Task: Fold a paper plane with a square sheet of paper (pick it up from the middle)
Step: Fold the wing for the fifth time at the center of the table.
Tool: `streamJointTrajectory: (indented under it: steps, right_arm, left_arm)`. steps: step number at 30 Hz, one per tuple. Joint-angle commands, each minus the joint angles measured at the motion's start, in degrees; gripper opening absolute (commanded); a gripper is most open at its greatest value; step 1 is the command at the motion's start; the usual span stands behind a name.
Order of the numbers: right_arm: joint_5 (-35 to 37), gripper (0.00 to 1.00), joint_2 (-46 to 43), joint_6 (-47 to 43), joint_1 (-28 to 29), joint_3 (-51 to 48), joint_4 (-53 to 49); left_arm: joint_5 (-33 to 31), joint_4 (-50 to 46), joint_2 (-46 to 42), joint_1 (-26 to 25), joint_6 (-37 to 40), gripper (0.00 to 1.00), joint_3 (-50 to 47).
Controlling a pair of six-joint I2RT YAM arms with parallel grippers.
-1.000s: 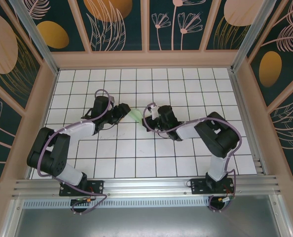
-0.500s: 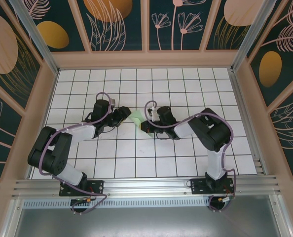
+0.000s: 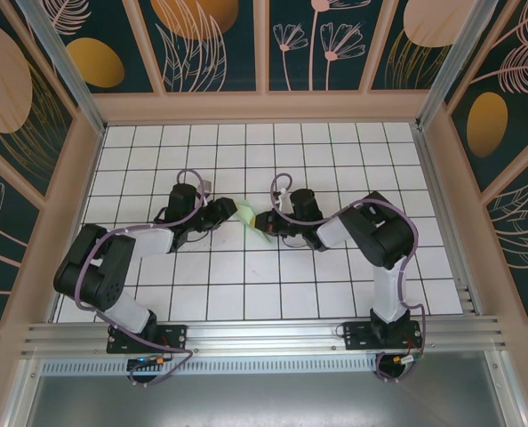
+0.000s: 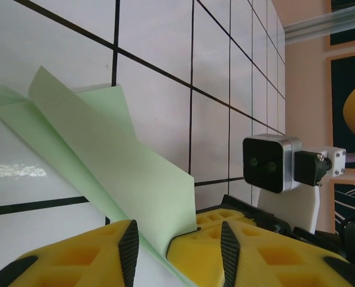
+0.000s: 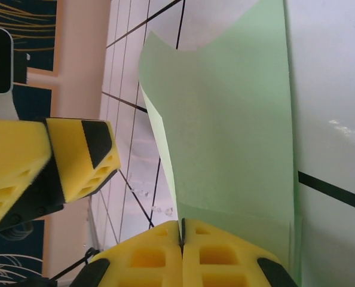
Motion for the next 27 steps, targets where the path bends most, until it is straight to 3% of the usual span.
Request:
streamJointTrajectory:
  steps: [1,9,27]
  right_arm:
    - [-2.32,0.00,1.34,5.13,-1.13,-0.99,5.96]
    - [-3.09,0.00,2.99,11.31,-2.19,-1.94,8.58]
    - [-1.99,0.00,5.47,14.44,-2.81,-1.75,3.98]
  left_arm:
    - [2.44,4.29,1.86,-0.78,2.25,0.41,-0.31]
    - [3.71,4.60,5.36,-2.29,3.76,0.36,1.99]
    - [4.42,4.60,10.25,-3.26,4.68,0.30,4.83]
